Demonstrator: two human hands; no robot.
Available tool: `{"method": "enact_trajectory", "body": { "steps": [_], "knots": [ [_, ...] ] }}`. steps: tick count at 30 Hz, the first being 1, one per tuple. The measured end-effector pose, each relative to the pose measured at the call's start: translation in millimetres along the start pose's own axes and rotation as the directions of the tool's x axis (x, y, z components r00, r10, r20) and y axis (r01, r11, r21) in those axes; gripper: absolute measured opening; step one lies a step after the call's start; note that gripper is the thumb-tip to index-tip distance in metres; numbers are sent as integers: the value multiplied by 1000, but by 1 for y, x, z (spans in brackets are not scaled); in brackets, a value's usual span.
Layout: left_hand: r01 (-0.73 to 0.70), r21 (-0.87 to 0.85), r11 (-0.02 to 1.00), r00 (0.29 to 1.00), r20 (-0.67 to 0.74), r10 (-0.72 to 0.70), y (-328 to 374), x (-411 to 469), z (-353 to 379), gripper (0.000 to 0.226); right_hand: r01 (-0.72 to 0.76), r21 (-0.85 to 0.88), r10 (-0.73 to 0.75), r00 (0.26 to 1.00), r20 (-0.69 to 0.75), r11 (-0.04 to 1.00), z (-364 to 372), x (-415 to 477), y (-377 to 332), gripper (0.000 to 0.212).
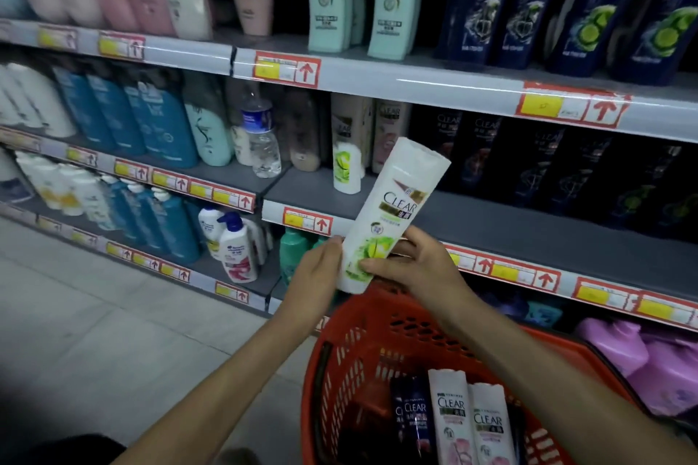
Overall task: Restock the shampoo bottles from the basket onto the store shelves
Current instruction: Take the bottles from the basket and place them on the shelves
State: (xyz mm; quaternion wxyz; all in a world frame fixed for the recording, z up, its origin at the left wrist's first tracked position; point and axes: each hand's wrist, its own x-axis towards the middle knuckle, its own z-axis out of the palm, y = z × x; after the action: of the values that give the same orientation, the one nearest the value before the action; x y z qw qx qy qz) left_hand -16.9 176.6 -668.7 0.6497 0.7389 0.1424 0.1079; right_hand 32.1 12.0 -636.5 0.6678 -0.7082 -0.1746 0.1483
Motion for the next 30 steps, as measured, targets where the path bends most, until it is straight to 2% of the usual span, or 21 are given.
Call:
{"method": "enact_trajectory", "body": {
  "steps": [5,7,10,16,24,30],
  "knots": [
    [-271,205,941,962,41,269,-11,24,-31,33,137,-143,-144,989,-35,980,22,42,5,53],
    [-337,299,893,940,58,336,-9,41,-39,35,182,-196,-194,980,-45,964,29,62,4,53],
    [-379,313,871,918,12,396,-1,69,-45,32,216,-310,-254,963,-86,926,37,93,0,55],
    [-349,160,923,933,-39,359,-1,124,-43,34,215,-395,-314,927,-204,893,47,146,0,63],
    [-286,177,942,945,-109,308,-15,162,-38,38,155,-466,-301,918,-258,871,56,184,26,52],
    [-236,223,946,956,-123,267,-24,167,-41,40,129,-510,-313,904,-292,850,63,193,36,55]
  ]
}}
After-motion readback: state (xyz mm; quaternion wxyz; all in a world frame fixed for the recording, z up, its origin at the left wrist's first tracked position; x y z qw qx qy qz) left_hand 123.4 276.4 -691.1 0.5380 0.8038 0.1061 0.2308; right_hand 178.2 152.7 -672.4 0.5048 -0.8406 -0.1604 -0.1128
